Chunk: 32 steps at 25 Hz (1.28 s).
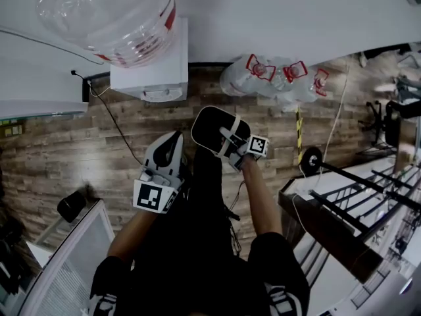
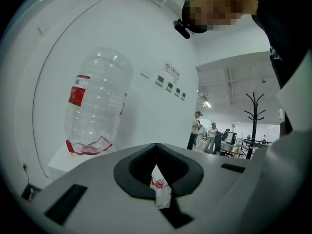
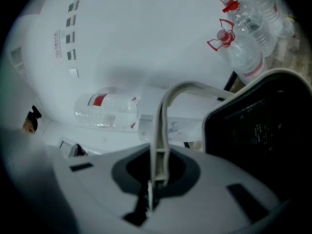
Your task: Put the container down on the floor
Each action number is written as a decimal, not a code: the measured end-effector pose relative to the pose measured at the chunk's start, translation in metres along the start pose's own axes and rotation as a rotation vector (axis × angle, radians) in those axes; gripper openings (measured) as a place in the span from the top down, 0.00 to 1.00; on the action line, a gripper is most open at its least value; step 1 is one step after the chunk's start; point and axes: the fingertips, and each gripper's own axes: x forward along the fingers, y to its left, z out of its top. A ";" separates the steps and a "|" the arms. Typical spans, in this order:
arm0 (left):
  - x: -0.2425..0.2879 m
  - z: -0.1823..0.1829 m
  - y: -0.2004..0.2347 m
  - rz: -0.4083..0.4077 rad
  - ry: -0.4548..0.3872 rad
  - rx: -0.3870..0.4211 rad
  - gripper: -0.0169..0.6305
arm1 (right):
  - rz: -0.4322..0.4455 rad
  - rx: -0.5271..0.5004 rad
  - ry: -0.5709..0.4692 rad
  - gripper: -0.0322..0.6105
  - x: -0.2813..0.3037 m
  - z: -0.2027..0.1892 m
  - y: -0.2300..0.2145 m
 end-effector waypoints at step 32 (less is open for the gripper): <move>0.146 -0.095 0.048 0.060 0.095 -0.035 0.94 | -0.068 -0.284 1.095 0.90 0.108 0.019 -0.170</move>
